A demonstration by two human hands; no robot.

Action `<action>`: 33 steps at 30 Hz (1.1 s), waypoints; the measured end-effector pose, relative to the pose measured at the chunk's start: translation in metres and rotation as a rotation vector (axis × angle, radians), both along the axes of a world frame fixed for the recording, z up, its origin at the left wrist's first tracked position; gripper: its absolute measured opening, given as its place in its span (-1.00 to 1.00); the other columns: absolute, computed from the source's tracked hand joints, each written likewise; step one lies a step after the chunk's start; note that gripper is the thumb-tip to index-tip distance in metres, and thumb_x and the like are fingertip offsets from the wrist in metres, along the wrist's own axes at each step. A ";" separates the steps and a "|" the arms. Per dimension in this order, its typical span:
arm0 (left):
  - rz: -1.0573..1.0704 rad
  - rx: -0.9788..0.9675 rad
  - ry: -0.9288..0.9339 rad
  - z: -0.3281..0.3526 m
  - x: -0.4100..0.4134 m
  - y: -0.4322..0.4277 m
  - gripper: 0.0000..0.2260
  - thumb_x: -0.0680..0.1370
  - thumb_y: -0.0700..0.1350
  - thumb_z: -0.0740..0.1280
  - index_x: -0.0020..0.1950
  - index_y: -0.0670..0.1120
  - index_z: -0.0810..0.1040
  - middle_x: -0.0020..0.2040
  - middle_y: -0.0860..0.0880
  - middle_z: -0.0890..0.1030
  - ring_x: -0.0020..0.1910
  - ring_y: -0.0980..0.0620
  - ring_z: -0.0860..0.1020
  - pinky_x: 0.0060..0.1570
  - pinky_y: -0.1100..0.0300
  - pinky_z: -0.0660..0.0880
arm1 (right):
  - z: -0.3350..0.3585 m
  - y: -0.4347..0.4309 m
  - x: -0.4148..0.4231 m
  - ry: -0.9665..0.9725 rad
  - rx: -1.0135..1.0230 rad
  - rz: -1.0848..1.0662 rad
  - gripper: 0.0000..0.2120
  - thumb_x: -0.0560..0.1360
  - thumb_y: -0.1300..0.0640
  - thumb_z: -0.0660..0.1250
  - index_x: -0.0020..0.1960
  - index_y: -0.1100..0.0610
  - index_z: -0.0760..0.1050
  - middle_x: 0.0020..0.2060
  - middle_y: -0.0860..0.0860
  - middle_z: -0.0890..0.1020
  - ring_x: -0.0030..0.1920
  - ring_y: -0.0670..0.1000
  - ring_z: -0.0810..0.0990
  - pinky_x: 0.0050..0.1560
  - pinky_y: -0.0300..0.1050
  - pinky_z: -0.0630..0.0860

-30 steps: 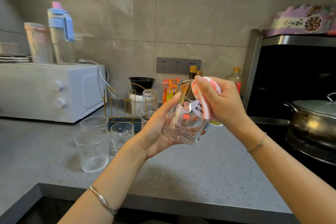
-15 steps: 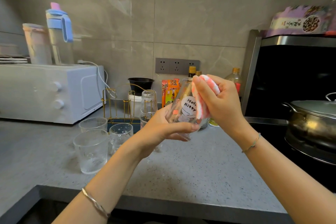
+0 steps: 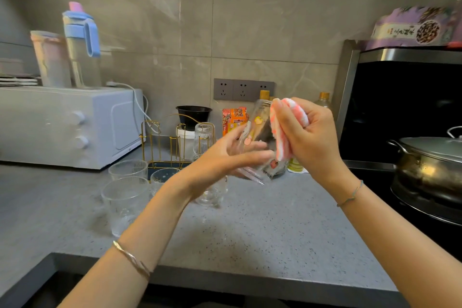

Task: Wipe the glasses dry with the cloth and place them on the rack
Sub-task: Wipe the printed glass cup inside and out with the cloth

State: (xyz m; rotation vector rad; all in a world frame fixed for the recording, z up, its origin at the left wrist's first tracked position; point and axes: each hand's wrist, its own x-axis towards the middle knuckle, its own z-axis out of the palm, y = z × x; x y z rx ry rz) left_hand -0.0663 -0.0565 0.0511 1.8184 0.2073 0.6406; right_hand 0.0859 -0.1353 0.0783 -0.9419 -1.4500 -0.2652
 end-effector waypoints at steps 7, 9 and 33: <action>0.250 0.267 -0.075 -0.006 0.006 -0.010 -0.32 0.32 -0.01 0.59 0.36 0.08 0.36 0.12 0.07 0.61 -0.02 0.09 0.66 0.00 0.16 0.61 | 0.000 0.005 -0.006 -0.025 -0.021 -0.043 -0.59 0.57 0.13 0.29 -0.41 0.25 0.40 -0.54 0.05 0.42 -0.48 -0.08 0.37 -0.41 -0.20 0.34; 0.155 0.138 -0.076 -0.006 0.001 -0.007 -0.32 0.31 -0.04 0.58 0.37 0.02 0.39 0.14 0.00 0.65 0.05 0.05 0.65 0.02 0.20 0.60 | 0.001 0.003 -0.008 -0.013 -0.034 -0.005 -0.60 0.58 0.13 0.28 -0.40 0.25 0.40 -0.53 0.04 0.41 -0.48 -0.10 0.36 -0.41 -0.22 0.34; 0.087 -0.050 -0.152 -0.007 -0.001 -0.010 -0.56 0.31 0.06 0.53 0.12 -0.04 0.56 -0.11 0.05 0.71 -0.14 0.12 0.66 -0.18 0.34 0.54 | -0.002 0.003 -0.013 0.024 -0.043 0.059 -0.57 0.59 0.19 0.27 -0.43 0.28 0.38 -0.58 0.06 0.40 -0.50 -0.10 0.36 -0.36 -0.30 0.33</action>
